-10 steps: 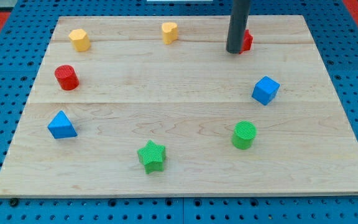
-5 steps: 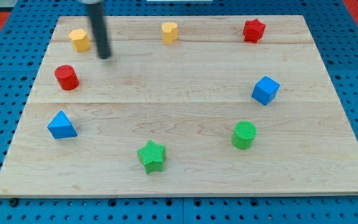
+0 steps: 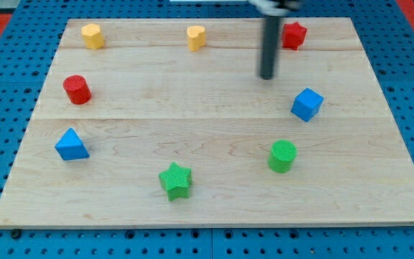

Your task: Move the blue cube below to the yellow heart

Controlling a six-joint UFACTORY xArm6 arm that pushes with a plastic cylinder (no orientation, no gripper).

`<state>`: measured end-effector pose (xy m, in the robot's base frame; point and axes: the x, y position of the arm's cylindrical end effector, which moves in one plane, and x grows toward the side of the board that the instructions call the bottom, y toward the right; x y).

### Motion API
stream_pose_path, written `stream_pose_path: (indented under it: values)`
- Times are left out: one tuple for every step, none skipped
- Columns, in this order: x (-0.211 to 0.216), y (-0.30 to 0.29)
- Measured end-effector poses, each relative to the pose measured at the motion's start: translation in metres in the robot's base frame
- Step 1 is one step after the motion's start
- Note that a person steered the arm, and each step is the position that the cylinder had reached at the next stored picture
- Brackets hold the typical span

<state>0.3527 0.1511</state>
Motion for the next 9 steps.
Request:
stream_pose_path:
  values:
    - [0.034,0.098]
    - [0.090,0.030]
    - [0.038,-0.063]
    - [-0.016,-0.125]
    - [0.018,-0.071]
    - [0.006,-0.048]
    - [-0.040,-0.047]
    - [-0.050,-0.044]
    - [-0.050,-0.117]
